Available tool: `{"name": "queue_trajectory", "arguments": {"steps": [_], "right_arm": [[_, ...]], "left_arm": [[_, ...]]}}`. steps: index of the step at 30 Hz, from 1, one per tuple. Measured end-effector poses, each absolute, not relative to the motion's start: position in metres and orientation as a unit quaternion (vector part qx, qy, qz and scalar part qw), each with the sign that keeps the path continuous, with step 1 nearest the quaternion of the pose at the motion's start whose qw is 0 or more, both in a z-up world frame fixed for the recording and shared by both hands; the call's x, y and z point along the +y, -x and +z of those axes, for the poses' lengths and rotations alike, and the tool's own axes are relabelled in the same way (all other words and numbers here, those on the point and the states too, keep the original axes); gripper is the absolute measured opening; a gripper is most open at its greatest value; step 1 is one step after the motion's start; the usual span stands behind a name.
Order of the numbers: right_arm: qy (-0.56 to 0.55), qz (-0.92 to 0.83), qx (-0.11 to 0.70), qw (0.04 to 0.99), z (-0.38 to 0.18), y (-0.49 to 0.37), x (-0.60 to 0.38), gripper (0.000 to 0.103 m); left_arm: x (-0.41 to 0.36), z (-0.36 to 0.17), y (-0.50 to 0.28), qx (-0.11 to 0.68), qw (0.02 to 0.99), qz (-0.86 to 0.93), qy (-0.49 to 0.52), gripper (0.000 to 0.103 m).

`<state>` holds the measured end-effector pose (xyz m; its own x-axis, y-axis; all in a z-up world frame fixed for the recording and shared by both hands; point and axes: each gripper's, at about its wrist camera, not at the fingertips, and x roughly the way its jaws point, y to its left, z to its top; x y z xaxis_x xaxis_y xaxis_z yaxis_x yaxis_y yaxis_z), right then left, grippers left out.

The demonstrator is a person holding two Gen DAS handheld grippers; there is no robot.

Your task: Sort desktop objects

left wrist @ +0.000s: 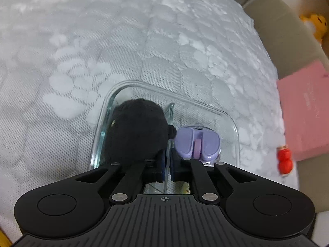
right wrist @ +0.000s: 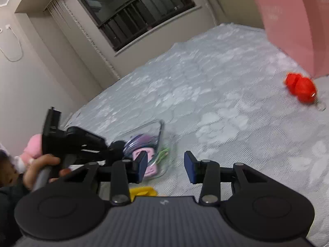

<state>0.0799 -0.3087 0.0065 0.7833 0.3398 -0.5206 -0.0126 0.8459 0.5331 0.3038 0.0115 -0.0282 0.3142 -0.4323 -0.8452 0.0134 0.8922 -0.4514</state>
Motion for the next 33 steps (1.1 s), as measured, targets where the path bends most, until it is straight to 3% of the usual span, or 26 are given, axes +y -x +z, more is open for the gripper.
{"name": "queue_trajectory", "arguments": {"steps": [1, 3, 4, 9, 15, 21, 22, 23, 24, 27, 29, 33], "right_arm": [[-0.261, 0.100, 0.317, 0.906, 0.005, -0.080, -0.309, 0.043], [-0.257, 0.096, 0.318, 0.908, 0.002, -0.079, -0.310, 0.048], [-0.255, 0.093, 0.318, 0.909, 0.001, -0.078, -0.311, 0.050], [-0.275, 0.086, 0.315, 0.904, -0.004, -0.077, -0.320, 0.053], [-0.284, 0.113, 0.334, 0.892, -0.014, -0.082, -0.308, 0.049], [-0.289, 0.208, 0.370, 0.858, -0.032, -0.088, -0.285, 0.048], [-0.285, 0.206, 0.373, 0.859, -0.032, -0.089, -0.281, 0.048], [-0.276, 0.201, 0.374, 0.862, -0.031, -0.089, -0.277, 0.048], [-0.266, 0.195, 0.373, 0.867, -0.030, -0.089, -0.273, 0.049], [-0.242, 0.187, 0.363, 0.880, -0.024, -0.087, -0.263, 0.049], [-0.235, 0.192, 0.357, 0.884, -0.020, -0.087, -0.260, 0.054], [-0.227, 0.193, 0.349, 0.888, -0.016, -0.084, -0.260, 0.054]], "left_arm": [[0.011, -0.018, -0.297, 0.560, 0.799, -0.142, 0.167, 0.009], [0.009, 0.005, -0.281, 0.542, 0.818, -0.144, 0.129, 0.048], [0.008, 0.016, -0.273, 0.532, 0.827, -0.145, 0.110, 0.103], [0.015, 0.071, -0.210, 0.440, 0.892, -0.095, 0.040, 0.103], [0.056, 0.017, -0.226, 0.527, 0.807, -0.077, 0.255, 0.103], [0.060, -0.007, -0.236, 0.508, 0.810, -0.069, 0.283, 0.098], [0.060, -0.005, -0.237, 0.505, 0.813, -0.074, 0.280, 0.083], [0.059, -0.002, -0.236, 0.506, 0.811, -0.083, 0.280, 0.052], [0.058, -0.003, -0.237, 0.510, 0.804, -0.097, 0.289, 0.045], [0.052, -0.005, -0.239, 0.514, 0.793, -0.125, 0.301, 0.039], [0.043, -0.002, -0.241, 0.517, 0.795, -0.135, 0.287, 0.021], [0.024, 0.012, -0.241, 0.508, 0.799, -0.170, 0.274, 0.020]]}}
